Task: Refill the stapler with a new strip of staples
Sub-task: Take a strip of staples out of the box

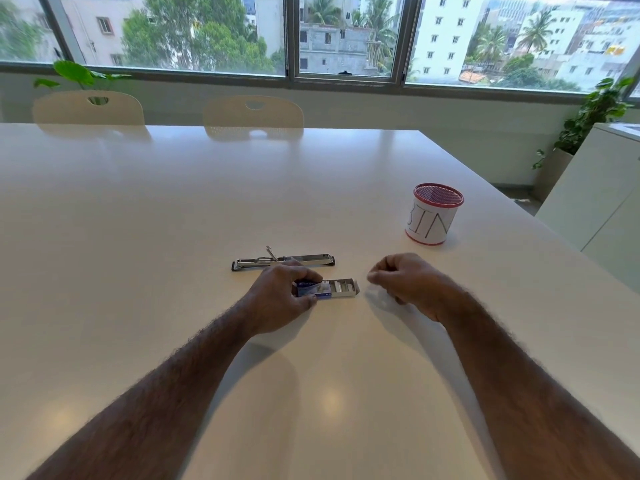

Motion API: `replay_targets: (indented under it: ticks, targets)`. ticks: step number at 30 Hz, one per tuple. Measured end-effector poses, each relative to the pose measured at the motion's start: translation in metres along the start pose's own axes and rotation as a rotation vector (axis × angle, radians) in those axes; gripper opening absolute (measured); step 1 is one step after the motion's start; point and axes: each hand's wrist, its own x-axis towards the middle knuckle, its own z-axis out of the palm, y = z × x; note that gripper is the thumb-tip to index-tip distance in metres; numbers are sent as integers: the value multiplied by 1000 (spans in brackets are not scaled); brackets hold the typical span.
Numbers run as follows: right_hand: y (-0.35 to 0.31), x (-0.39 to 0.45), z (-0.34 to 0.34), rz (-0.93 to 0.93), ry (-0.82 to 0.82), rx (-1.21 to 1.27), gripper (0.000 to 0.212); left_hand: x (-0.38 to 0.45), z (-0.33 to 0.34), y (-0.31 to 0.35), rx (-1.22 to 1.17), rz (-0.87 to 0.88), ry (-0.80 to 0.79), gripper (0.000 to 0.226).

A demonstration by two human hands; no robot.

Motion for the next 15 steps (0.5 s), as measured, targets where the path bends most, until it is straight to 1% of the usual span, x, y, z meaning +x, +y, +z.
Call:
replay_targets:
  ticks: [1, 2, 3, 6, 11, 15]
  targets:
    - [0, -1, 2, -45, 8, -160, 6, 0, 0, 0, 1, 0, -1, 28]
    - [0, -2, 3, -69, -5, -238, 5, 0, 0, 0, 4, 0, -4, 29]
    - [-1, -4, 4, -75, -20, -256, 7, 0, -1, 0, 7, -1, -9, 29]
    - [-4, -7, 9, -71, 5, -214, 18, 1, 0, 0, 11, 1, -11, 29]
    - [-8, -6, 19, -72, 52, -211, 21, 0, -1, 0, 22, -1, -15, 29]
    - [-6, -3, 24, -86, 97, -256, 24, 0, -2, 2, 7, 2, -13, 28]
